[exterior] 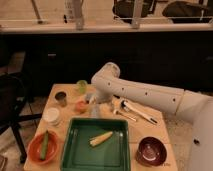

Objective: Place apple in tray

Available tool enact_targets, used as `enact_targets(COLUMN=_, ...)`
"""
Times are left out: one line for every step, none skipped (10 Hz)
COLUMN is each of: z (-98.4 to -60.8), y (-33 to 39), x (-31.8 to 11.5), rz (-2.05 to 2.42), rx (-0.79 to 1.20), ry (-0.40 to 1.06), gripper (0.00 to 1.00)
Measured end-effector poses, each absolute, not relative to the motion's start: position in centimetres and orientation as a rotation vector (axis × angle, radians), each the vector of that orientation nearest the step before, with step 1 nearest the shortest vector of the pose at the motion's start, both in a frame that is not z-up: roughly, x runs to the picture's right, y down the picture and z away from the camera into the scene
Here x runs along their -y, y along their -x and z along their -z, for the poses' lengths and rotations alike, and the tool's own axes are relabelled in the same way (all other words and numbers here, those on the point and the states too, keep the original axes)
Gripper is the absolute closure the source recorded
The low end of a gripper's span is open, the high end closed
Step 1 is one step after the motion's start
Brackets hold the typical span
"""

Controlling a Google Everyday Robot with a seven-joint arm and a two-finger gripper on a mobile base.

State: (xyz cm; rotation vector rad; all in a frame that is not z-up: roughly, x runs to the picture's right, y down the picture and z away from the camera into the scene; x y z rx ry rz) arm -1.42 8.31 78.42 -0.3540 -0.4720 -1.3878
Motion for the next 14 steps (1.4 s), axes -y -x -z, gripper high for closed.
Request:
enact_targets(z=-78.4, y=1.5, x=-8.3, rz=1.388, rx=0.472, ry=0.354, gripper=0.2)
enact_targets(z=-78.4, y=1.7, x=-8.3, rz=1.391, rx=0.474, ry=0.353, gripper=0.2)
enact_targets(z=-78.4, y=1.6, x=-8.3, rz=1.391, rx=0.474, ry=0.354, gripper=0.2)
enact_targets(z=-78.6, y=1.6, x=-8.3, rz=1.395, rx=0.478, ry=0.36, gripper=0.2)
enact_targets(z=-79.4, y=2.4, x=-8.3, rz=1.416, rx=0.495, ry=0.371, gripper=0.2)
enact_targets(z=-80.4, y=3.3, x=-8.3, rz=1.435, rx=0.51, ry=0.382, gripper=0.2)
enact_targets(z=-81.1, y=4.3, x=-8.3, rz=1.452, rx=0.525, ry=0.392, gripper=0.2)
enact_targets(z=-82.3, y=6.5, x=-8.2, rz=1.484, rx=0.554, ry=0.399, gripper=0.2)
enact_targets(z=-83.3, y=8.2, x=-8.4, rz=1.511, rx=0.581, ry=0.41, gripper=0.2)
enact_targets(z=-83.7, y=8.7, x=-8.4, rz=1.523, rx=0.59, ry=0.411, gripper=0.2)
enact_targets(z=-85.1, y=11.1, x=-8.9, rz=1.576, rx=0.641, ry=0.417, gripper=0.2)
enact_targets(z=-85.8, y=12.6, x=-9.0, rz=1.605, rx=0.668, ry=0.41, gripper=0.2)
enact_targets(z=-86.2, y=13.3, x=-9.3, rz=1.626, rx=0.686, ry=0.415, gripper=0.2)
enact_targets(z=-86.7, y=13.9, x=-9.5, rz=1.646, rx=0.703, ry=0.418, gripper=0.2)
